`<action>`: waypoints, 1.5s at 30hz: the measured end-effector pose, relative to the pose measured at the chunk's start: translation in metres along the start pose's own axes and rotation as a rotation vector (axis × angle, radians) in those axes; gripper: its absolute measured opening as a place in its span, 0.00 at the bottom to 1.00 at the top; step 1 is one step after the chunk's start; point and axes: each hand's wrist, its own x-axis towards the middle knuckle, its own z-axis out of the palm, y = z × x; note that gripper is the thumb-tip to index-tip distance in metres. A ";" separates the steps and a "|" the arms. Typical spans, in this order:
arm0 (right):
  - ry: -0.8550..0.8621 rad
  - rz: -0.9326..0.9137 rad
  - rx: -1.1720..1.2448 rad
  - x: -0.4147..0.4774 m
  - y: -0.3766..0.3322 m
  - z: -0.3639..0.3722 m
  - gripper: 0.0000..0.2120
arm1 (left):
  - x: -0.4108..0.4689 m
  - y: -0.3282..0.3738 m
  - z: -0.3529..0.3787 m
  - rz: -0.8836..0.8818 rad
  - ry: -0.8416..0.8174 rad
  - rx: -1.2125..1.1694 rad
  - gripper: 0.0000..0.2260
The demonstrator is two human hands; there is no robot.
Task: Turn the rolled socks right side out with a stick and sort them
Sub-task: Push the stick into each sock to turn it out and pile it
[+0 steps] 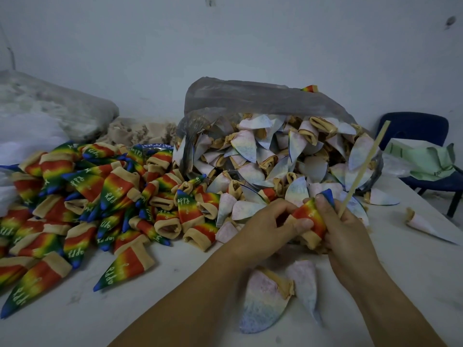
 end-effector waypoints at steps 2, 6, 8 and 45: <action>0.015 -0.014 0.029 -0.001 0.001 0.004 0.20 | -0.001 0.000 0.001 -0.011 -0.009 -0.026 0.05; 0.067 -0.042 0.029 -0.002 0.003 0.011 0.22 | -0.002 0.000 0.001 -0.027 -0.037 -0.091 0.07; 0.096 -0.047 0.036 -0.002 0.005 0.012 0.20 | -0.002 0.003 0.000 -0.049 -0.053 -0.093 0.06; 0.200 -0.042 -0.338 0.003 0.020 -0.002 0.25 | 0.007 -0.029 -0.043 0.110 0.311 0.954 0.13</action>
